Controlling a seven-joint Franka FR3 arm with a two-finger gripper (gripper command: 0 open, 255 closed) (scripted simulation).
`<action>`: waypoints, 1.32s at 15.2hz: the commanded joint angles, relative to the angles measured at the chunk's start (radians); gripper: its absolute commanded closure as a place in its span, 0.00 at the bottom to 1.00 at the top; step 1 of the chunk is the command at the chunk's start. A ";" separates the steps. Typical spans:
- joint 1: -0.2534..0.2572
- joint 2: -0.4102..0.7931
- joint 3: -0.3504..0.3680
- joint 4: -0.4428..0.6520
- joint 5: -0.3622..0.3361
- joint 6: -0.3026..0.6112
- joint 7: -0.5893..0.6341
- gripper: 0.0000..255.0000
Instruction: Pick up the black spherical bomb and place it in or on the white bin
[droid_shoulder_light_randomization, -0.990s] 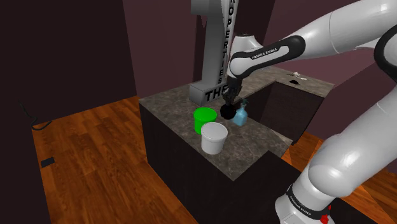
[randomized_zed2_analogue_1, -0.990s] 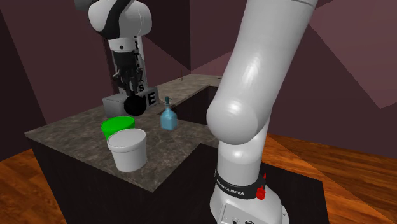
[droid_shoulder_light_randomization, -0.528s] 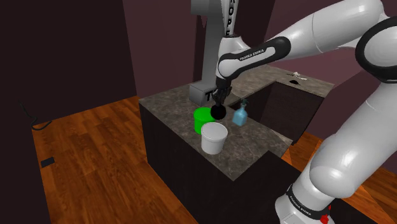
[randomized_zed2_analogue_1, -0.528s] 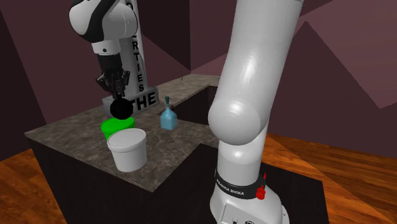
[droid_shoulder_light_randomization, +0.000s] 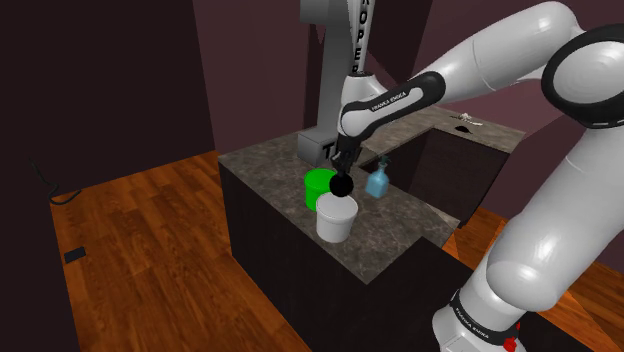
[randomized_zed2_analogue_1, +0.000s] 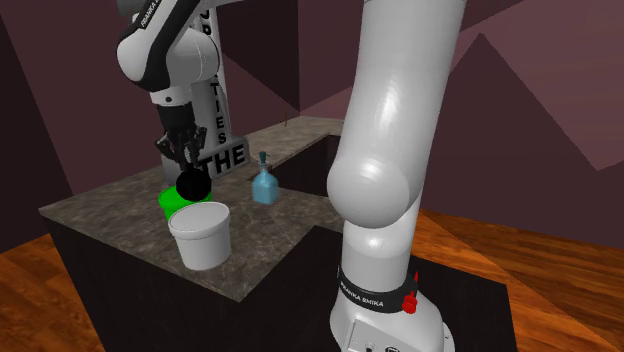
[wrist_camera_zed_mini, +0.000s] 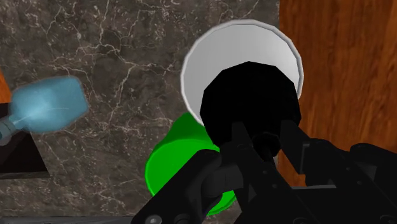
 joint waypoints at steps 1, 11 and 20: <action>-0.001 0.015 -0.001 -0.011 -0.001 0.027 0.001 1.00; -0.003 0.083 -0.003 -0.050 -0.005 0.134 0.011 1.00; -0.003 0.083 -0.003 -0.050 -0.005 0.134 0.011 0.00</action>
